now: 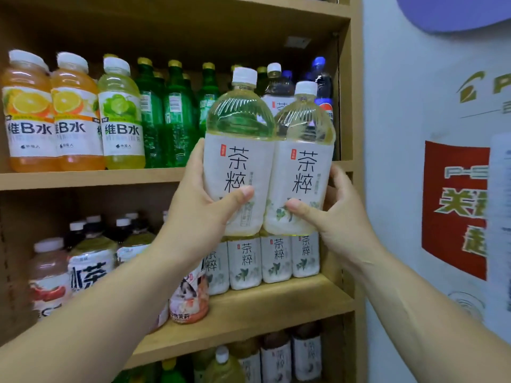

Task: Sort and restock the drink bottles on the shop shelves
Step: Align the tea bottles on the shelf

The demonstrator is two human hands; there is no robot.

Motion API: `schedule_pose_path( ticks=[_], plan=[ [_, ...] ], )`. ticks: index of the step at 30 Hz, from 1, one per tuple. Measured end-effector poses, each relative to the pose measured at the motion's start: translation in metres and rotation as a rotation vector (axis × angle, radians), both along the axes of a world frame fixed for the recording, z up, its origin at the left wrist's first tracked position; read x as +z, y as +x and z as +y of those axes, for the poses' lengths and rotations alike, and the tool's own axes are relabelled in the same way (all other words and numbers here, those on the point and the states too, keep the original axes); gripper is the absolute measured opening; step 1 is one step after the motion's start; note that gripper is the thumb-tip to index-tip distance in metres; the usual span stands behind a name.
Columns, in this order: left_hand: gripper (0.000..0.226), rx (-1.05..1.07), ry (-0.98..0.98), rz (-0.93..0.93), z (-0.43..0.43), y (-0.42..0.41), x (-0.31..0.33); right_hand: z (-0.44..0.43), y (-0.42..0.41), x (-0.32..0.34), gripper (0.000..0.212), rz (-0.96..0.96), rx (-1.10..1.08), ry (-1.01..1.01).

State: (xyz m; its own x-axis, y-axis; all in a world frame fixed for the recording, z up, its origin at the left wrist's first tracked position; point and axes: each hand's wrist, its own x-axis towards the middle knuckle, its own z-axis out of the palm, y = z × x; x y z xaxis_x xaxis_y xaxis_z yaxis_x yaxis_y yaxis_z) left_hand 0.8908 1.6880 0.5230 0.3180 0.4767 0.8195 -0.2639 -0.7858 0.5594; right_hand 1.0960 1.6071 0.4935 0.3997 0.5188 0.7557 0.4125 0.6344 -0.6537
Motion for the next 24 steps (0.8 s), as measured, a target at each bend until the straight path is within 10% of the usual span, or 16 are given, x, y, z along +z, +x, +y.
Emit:
schedule_pose_path(
  ticks=[24],
  plan=[
    [0.093,0.159,-0.391,0.220,0.059,0.088,-0.186,0.042,0.069,-0.171,0.093,0.090,-0.231,-0.364]
  ],
)
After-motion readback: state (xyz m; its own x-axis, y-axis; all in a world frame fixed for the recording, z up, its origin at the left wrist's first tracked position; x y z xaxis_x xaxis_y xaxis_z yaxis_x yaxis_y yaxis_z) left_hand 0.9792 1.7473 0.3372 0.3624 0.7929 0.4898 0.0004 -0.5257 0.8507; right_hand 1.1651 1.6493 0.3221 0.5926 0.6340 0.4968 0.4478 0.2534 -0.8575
